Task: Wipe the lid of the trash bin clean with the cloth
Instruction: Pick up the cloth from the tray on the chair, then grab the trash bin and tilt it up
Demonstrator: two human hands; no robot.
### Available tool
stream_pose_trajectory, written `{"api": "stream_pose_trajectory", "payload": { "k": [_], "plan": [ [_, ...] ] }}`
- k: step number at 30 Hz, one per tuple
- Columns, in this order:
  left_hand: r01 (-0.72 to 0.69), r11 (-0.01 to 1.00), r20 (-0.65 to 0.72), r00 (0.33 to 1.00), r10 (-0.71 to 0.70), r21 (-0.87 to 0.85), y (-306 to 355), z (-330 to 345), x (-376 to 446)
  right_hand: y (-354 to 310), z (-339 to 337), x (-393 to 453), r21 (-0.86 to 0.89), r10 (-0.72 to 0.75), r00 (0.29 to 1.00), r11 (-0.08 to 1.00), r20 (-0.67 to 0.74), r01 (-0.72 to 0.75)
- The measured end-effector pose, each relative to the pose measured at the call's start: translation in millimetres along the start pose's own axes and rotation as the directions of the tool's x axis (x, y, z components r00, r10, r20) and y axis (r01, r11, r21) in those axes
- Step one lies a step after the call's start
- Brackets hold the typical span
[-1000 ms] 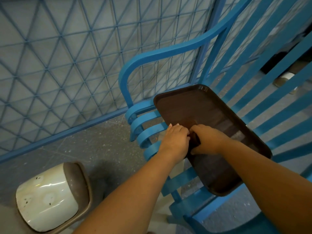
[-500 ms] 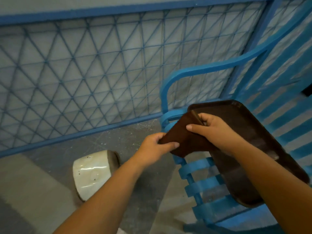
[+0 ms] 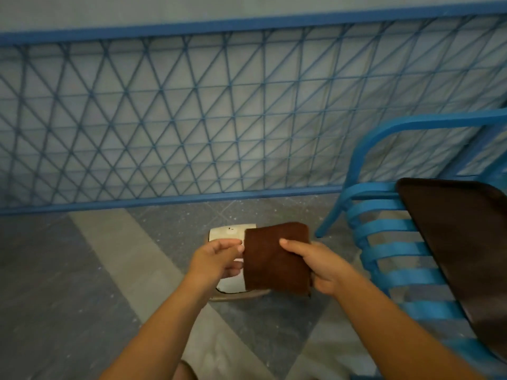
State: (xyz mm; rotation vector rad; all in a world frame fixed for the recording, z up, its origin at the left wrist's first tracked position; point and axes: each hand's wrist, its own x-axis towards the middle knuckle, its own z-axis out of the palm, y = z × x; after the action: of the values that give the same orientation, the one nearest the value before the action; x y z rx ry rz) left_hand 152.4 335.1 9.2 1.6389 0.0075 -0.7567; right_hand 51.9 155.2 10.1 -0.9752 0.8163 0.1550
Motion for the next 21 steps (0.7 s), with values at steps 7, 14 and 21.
{"api": "stream_pose_trajectory", "payload": {
  "k": [7,14,21],
  "plan": [
    [0.175,0.975,-0.219,0.965,-0.142,0.137,-80,-64,27,70,-8,65,0.147,0.103,0.892,0.988,-0.44,-0.041],
    [0.557,0.793,-0.195,0.773,-0.603,-0.245,-144,-44,61,117,-5,70,0.343,0.207,0.789,0.939,-0.579,0.005],
    [0.554,0.587,0.06,0.755,-0.653,-0.59,-170,17,72,142,-20,63,0.411,0.233,0.759,0.91,-0.608,0.05]
  ]
}}
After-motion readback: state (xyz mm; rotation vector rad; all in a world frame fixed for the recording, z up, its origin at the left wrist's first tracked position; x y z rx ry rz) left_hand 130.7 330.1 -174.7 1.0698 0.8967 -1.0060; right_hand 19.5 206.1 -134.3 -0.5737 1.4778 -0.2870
